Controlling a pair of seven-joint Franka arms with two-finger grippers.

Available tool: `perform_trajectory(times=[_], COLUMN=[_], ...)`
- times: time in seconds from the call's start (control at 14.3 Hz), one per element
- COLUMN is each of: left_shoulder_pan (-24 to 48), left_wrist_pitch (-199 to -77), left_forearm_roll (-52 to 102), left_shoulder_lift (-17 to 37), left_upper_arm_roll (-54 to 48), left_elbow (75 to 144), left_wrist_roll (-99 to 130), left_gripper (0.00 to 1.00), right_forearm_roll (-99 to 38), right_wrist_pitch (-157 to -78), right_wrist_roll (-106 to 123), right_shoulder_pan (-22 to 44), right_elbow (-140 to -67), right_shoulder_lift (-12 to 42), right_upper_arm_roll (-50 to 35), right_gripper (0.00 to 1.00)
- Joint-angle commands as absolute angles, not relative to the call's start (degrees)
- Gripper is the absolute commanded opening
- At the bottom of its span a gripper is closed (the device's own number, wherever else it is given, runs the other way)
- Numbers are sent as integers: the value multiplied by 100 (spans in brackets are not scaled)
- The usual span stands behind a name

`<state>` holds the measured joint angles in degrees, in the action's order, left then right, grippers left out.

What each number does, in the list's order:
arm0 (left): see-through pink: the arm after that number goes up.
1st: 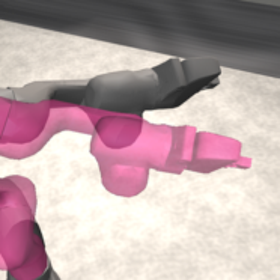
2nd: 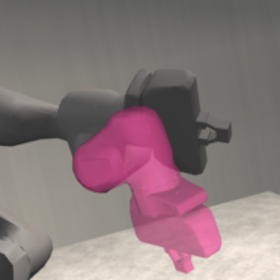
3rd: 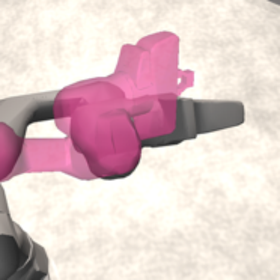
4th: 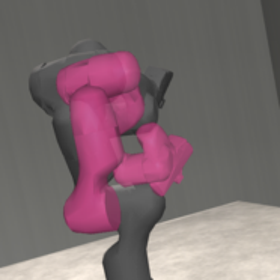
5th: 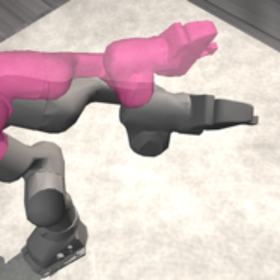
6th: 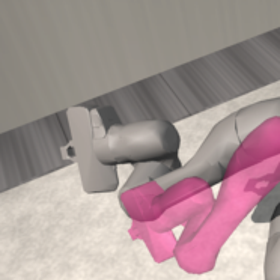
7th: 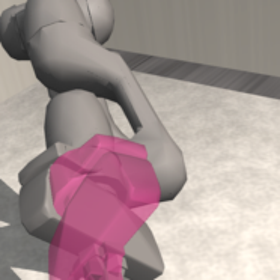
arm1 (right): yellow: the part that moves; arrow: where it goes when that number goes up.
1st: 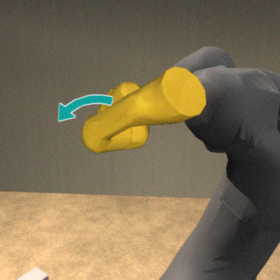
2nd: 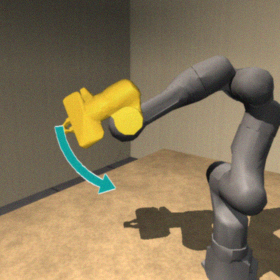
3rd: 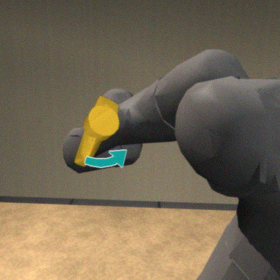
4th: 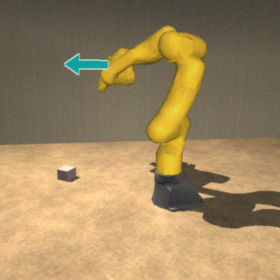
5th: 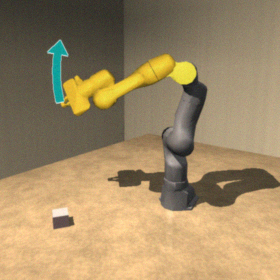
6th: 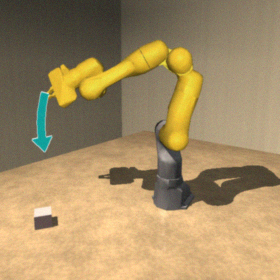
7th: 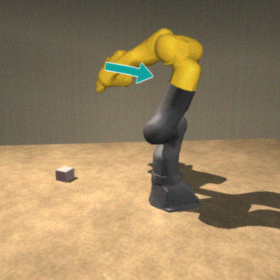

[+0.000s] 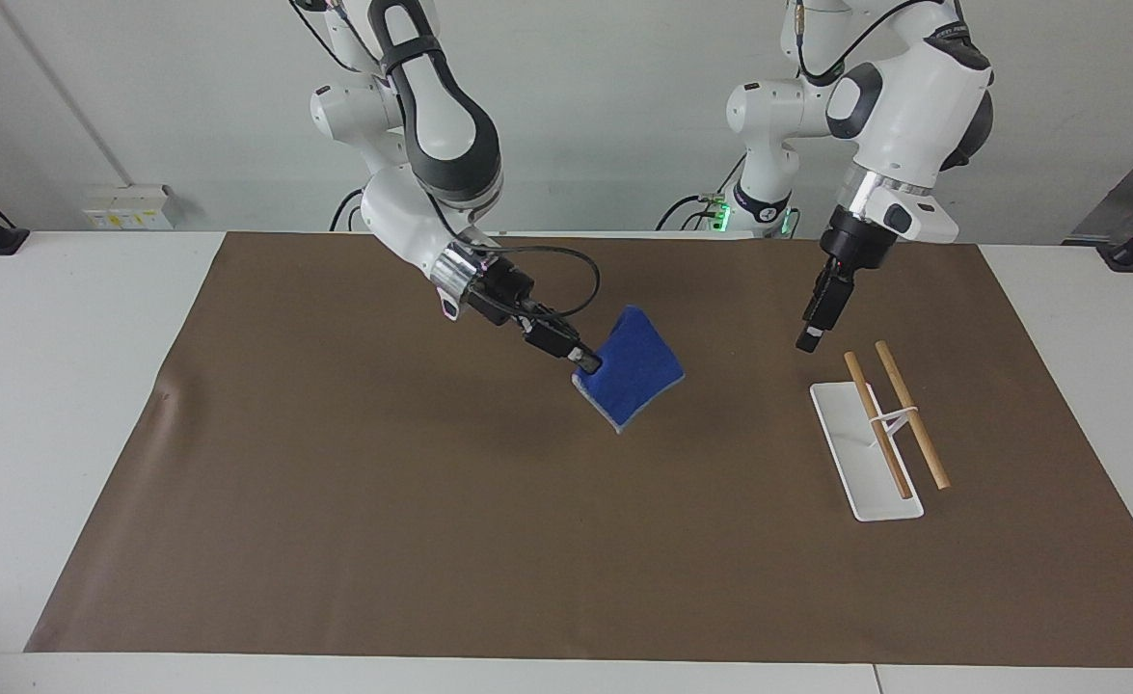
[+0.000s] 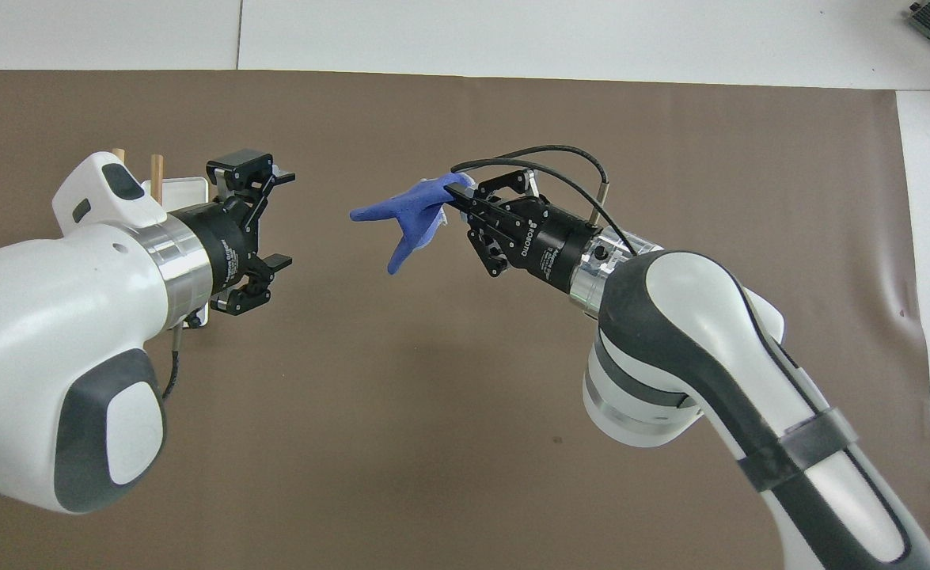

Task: Right arm passes towel to left arm to hang
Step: 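Move the left gripper open toward the towel held by the right gripper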

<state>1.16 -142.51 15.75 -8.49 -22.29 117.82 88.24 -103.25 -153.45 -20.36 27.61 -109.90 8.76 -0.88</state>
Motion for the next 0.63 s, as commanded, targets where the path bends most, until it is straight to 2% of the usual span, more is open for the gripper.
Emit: perform_trajectory(times=[0.0, 0.56], left_shoulder_pan=[114, 123], left_wrist_pitch=[-14598, -15836], left_forearm_roll=[1696, 1705], left_shoulder_lift=[-958, -361], left_upper_arm_roll=[-2416, -2839], left_elbow=[12067, 12199], left_wrist_roll=[9070, 9281], left_gripper=[100, 100], right_forearm_roll=[-10468, -10459], right_wrist_pitch=[-15451, -15460], right_wrist_roll=[-2267, -2276], right_shoulder_pan=[2760, 2760], right_elbow=[-10881, -10881], right_shoulder_lift=[932, 932], right_upper_arm_roll=[-132, -167], right_gripper=[0, 0])
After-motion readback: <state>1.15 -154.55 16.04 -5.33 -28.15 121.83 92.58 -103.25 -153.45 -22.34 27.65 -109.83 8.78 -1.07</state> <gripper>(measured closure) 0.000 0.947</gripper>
